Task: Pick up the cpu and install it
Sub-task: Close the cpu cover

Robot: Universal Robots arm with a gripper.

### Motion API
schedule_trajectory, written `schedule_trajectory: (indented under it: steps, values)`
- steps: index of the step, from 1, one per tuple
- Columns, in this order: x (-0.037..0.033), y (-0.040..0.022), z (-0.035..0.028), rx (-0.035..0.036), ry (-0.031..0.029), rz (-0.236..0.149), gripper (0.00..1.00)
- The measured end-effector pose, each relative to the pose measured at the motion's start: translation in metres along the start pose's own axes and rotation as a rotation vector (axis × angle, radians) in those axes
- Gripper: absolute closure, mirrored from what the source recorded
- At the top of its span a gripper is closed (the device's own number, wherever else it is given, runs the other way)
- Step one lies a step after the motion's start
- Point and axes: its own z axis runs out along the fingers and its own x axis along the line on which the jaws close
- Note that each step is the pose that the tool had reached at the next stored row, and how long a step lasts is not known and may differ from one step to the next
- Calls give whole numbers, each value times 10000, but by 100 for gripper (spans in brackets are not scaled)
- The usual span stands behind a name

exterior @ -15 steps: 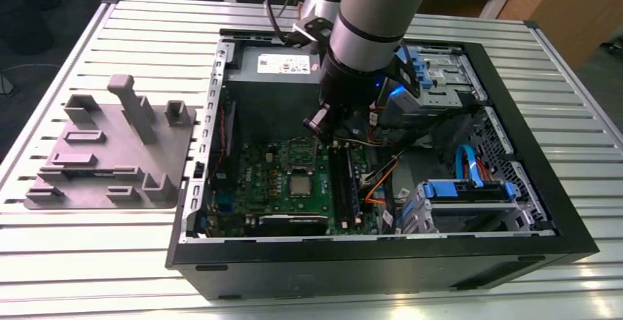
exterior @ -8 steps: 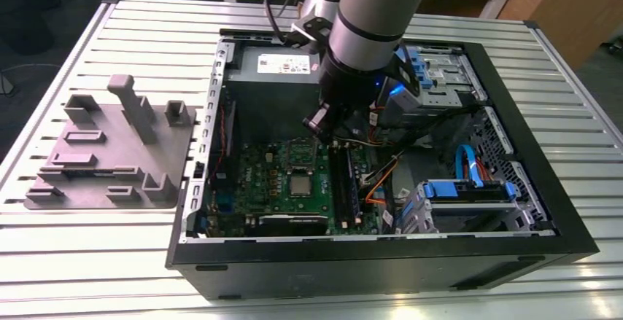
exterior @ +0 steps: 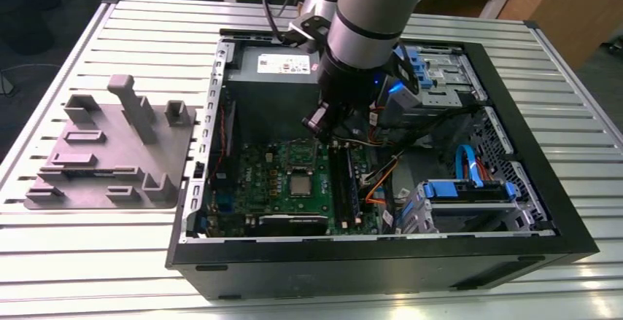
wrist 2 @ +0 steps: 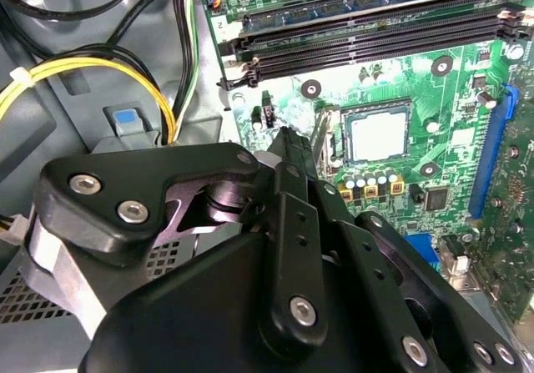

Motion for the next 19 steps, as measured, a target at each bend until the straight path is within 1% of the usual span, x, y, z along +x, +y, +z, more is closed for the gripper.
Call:
schedule_trajectory:
  steps: [19]
  values:
    - [15, 19, -47, 28, 49, -503, 90]
